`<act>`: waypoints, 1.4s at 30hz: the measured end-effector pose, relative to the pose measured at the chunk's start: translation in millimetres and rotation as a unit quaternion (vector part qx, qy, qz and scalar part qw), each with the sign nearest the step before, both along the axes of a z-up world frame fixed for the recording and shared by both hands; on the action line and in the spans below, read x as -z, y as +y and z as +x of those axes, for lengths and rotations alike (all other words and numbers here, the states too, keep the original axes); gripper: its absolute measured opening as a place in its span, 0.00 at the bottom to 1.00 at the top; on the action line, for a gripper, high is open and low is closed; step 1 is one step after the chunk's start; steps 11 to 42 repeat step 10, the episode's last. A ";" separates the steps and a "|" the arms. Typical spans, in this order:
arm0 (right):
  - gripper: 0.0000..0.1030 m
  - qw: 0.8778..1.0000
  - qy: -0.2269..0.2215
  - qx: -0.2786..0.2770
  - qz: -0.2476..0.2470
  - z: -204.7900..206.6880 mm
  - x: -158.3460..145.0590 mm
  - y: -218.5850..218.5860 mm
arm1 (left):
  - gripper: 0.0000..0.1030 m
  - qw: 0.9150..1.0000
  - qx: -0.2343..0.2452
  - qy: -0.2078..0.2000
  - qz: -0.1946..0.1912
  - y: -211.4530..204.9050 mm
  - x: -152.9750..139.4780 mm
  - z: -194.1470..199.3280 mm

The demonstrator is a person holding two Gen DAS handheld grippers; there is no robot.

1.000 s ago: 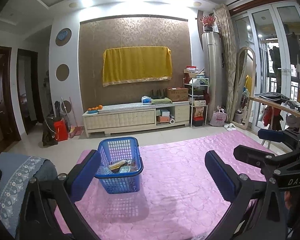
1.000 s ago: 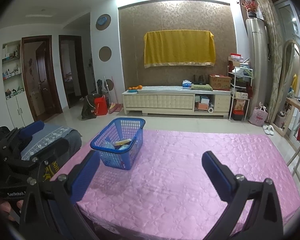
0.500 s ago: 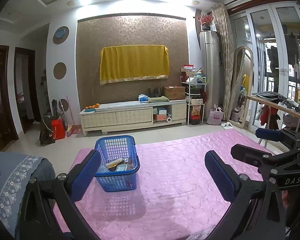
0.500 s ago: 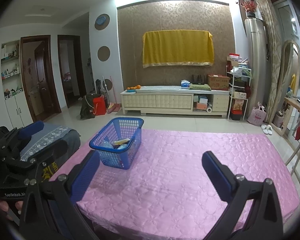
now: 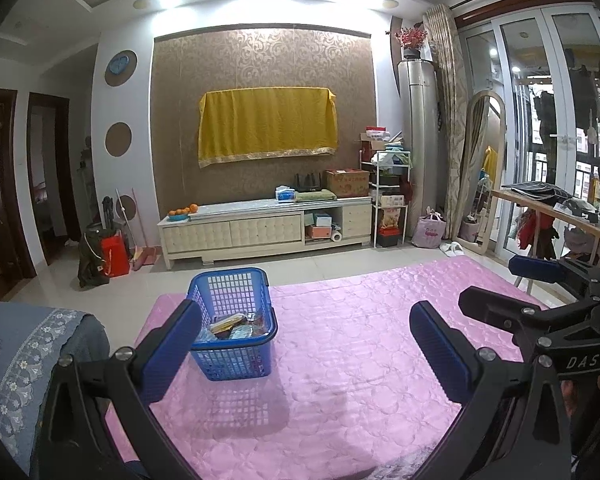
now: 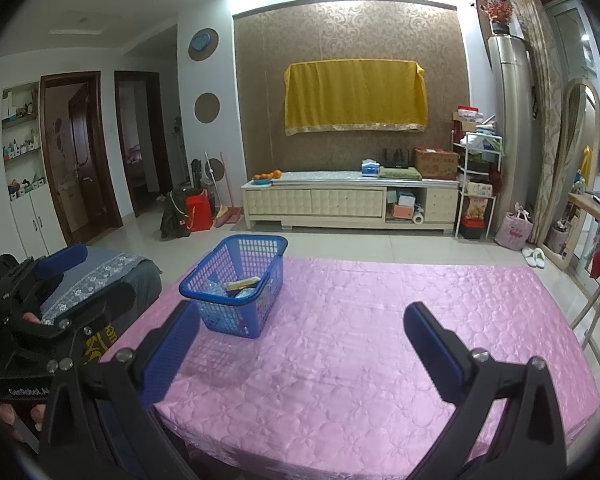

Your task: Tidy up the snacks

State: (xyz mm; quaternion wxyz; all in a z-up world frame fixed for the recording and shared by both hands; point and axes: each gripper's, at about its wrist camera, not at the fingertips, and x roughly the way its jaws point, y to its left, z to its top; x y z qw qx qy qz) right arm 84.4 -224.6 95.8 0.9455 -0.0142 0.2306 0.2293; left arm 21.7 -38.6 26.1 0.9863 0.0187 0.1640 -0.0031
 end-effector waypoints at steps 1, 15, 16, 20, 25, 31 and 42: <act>1.00 1.000 0.000 0.000 -0.001 -0.1 0.1 0.2 | 1.00 1.000 0.000 0.000 0.001 0.1 0.2 -0.3; 1.00 1.000 0.003 0.000 -0.005 0.4 0.9 -0.3 | 1.00 1.000 0.002 0.003 0.002 2.3 0.3 -3.5; 1.00 1.000 0.003 0.000 -0.005 0.4 0.9 -0.3 | 1.00 1.000 0.002 0.003 0.002 2.3 0.3 -3.5; 1.00 1.000 0.003 0.000 -0.005 0.4 0.9 -0.3 | 1.00 1.000 0.002 0.003 0.002 2.3 0.3 -3.5; 1.00 1.000 0.003 0.000 -0.005 0.4 0.9 -0.3 | 1.00 1.000 0.002 0.003 0.002 2.3 0.3 -3.5; 1.00 1.000 0.003 0.000 -0.005 0.4 0.9 -0.3 | 1.00 1.000 0.002 0.003 0.002 2.3 0.3 -3.5; 1.00 1.000 0.003 0.000 -0.005 0.4 0.9 -0.3 | 1.00 1.000 0.002 0.003 0.002 2.3 0.3 -3.5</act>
